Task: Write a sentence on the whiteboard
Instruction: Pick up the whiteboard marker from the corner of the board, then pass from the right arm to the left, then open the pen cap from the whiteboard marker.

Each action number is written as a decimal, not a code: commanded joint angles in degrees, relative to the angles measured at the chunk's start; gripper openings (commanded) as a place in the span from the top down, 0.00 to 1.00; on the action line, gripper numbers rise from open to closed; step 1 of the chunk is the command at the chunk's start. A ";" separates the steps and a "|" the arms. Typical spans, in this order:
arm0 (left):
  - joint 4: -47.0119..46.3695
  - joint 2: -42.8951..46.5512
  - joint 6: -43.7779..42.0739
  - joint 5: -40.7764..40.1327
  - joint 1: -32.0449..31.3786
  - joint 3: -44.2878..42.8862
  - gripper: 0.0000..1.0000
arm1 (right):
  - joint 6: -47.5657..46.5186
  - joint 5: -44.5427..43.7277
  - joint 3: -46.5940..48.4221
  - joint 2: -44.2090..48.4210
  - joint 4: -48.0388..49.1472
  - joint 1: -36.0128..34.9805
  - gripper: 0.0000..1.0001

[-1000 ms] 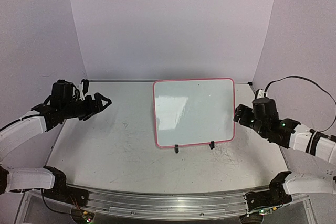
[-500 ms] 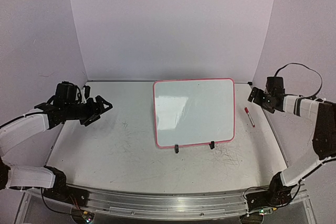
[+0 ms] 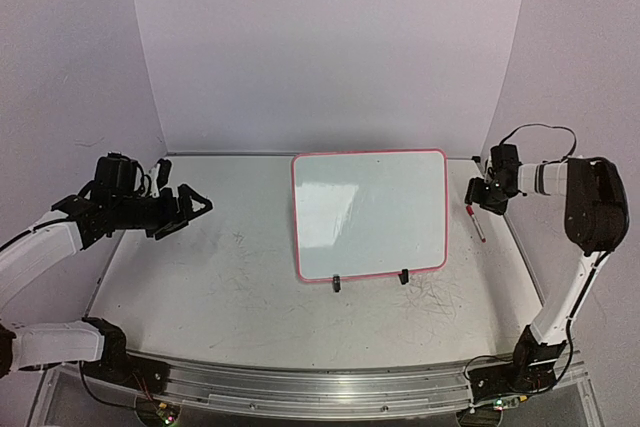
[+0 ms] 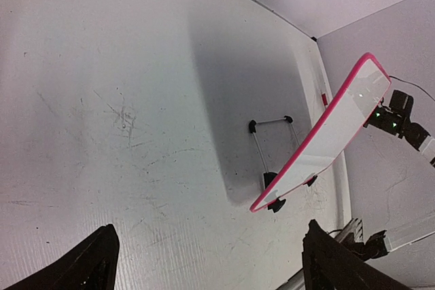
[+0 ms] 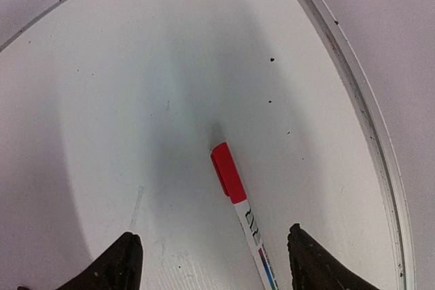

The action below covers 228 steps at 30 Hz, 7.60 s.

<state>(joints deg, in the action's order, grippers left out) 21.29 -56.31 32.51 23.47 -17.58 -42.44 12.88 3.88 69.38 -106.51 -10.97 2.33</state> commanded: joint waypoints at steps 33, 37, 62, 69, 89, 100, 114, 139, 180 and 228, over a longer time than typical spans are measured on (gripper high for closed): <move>0.99 0.27 -4.31 1.65 -0.08 -7.45 0.06 | -6.13 -4.83 -1.24 -4.60 -0.75 0.05 0.93; 1.01 0.33 -2.29 1.99 -0.08 -7.71 0.06 | -5.51 -5.32 -3.26 -1.81 0.67 0.05 1.00; -0.47 -1.76 3.08 12.66 -1.27 -11.86 0.12 | -3.94 26.72 -7.67 37.52 15.79 -21.23 1.00; -3.22 -3.91 5.46 9.17 -10.16 -13.24 0.15 | -10.84 22.31 4.15 22.58 9.83 -41.72 1.00; -7.32 -9.32 7.60 8.63 -18.16 -14.08 0.47 | -17.64 24.03 19.82 1.28 3.08 -57.49 1.00; -7.50 -10.23 8.39 7.76 -18.36 -14.51 0.67 | -19.38 24.08 19.13 2.01 2.44 -58.47 1.00; -7.91 -10.86 8.49 8.71 -18.82 -14.90 0.75 | -19.87 23.69 19.86 1.26 2.09 -59.10 1.00; -8.88 -9.82 7.59 7.41 -18.98 -17.10 1.00 | -6.16 13.81 12.01 9.26 4.43 -59.02 0.28; -30.35 -3.57 20.27 9.22 -18.97 -12.31 1.00 | 48.48 29.60 -1.36 3.23 82.72 -56.56 0.53; -30.43 -4.09 21.30 11.28 -18.98 -11.55 1.00 | 49.21 31.58 3.43 -1.89 85.06 -56.60 1.00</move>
<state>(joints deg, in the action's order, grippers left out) -8.08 -60.82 53.98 34.30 -36.29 -54.24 62.81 34.92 70.78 -108.73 69.73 -53.65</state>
